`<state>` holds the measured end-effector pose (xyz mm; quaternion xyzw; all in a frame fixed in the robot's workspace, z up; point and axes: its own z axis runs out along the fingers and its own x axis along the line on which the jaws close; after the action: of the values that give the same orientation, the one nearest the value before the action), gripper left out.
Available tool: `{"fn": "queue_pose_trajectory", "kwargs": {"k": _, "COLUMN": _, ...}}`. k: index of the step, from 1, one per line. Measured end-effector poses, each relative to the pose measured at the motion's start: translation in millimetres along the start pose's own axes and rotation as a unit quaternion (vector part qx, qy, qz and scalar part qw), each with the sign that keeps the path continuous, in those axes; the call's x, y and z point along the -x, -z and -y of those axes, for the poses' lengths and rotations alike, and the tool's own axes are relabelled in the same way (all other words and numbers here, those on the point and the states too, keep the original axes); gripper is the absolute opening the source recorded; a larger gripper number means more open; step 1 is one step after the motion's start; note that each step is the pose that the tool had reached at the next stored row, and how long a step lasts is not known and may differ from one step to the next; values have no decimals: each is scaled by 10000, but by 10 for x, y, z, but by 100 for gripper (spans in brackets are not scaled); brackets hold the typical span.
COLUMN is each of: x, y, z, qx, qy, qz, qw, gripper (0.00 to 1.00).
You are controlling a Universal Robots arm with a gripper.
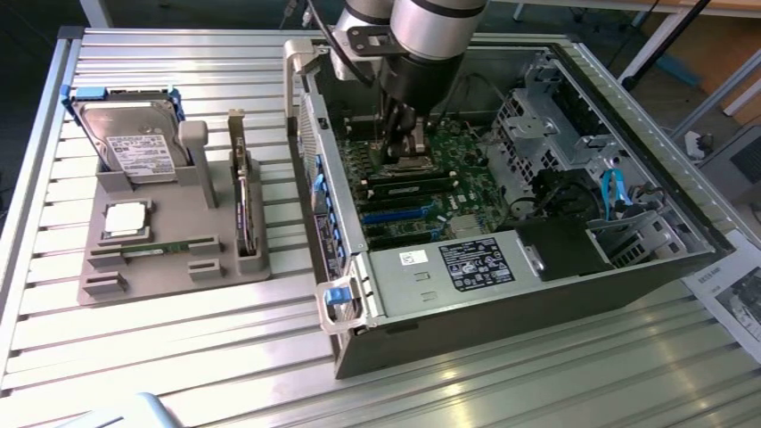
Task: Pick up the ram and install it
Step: 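Press down the ram until it locks into place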
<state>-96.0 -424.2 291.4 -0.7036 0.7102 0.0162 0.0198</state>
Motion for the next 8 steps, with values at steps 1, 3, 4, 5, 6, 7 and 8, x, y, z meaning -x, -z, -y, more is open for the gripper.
{"fn": "queue_pose_trajectory", "kwargs": {"k": 1, "x": 0, "y": 0, "z": 0, "qx": 0, "qy": 0, "qz": 0, "qw": 10000, "gripper": 10}}
{"fn": "queue_pose_trajectory", "kwargs": {"k": 3, "x": 1, "y": 0, "z": 74, "qx": 0, "qy": 0, "qz": 0, "qw": 10000, "gripper": 10}}
{"fn": "queue_pose_trajectory", "kwargs": {"k": 4, "x": 1, "y": 0, "z": 132, "qx": 1, "qy": 0, "qz": 0, "qw": 10000, "gripper": 10}}
{"fn": "queue_pose_trajectory", "kwargs": {"k": 5, "x": 2, "y": -1, "z": 181, "qx": 1, "qy": 0, "qz": 0, "qw": 10000, "gripper": 10}}
{"fn": "queue_pose_trajectory", "kwargs": {"k": 6, "x": 2, "y": -1, "z": 224, "qx": 2, "qy": 0, "qz": 0, "qw": 10000, "gripper": 10}}
{"fn": "queue_pose_trajectory", "kwargs": {"k": 7, "x": 2, "y": -1, "z": 268, "qx": 3, "qy": 0, "qz": 0, "qw": 10000, "gripper": 10}}
{"fn": "queue_pose_trajectory", "kwargs": {"k": 8, "x": 3, "y": -1, "z": 293, "qx": 3, "qy": 0, "qz": 0, "qw": 10000, "gripper": 10}}
